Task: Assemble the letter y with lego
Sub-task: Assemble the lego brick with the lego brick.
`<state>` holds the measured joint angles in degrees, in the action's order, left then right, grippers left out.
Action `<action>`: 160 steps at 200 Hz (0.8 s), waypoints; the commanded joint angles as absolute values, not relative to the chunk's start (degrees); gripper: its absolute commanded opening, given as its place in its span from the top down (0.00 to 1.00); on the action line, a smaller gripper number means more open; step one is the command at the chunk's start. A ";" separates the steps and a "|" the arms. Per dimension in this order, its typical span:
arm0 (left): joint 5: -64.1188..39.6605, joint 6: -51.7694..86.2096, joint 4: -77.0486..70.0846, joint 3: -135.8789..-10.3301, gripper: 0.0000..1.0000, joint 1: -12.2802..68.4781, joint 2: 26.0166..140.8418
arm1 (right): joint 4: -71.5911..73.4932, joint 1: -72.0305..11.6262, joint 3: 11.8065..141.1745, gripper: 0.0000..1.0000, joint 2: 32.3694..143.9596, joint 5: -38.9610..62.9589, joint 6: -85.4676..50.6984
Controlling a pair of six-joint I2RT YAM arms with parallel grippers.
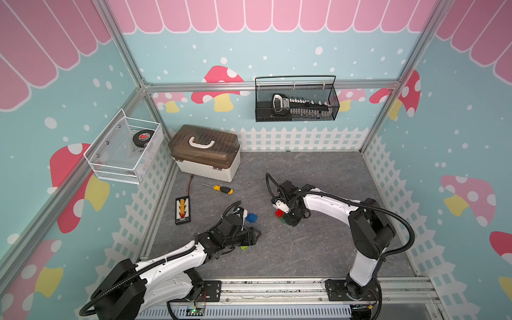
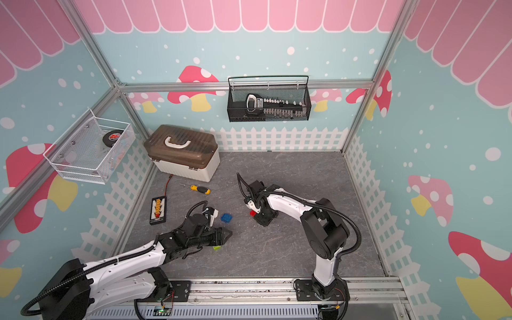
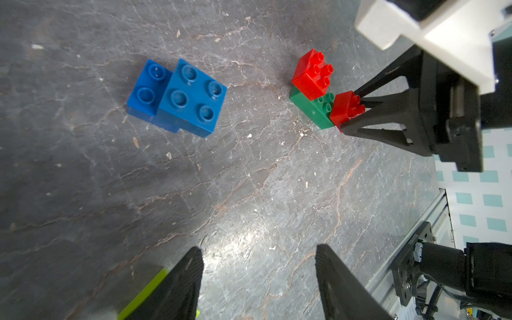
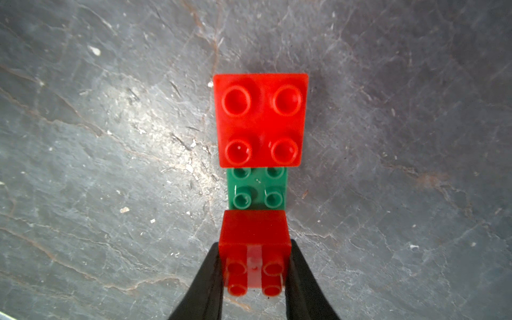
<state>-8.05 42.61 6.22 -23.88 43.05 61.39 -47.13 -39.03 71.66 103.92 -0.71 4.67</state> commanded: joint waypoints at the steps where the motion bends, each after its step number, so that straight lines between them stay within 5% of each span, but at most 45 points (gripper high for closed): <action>1: -6.72 42.00 6.50 -23.77 0.34 43.14 60.82 | -52.51 -40.08 70.59 0.79 107.73 1.41 5.67; 160: -6.59 42.10 5.72 -22.94 0.34 42.93 60.79 | -57.40 -41.02 76.69 0.79 115.00 -0.69 1.52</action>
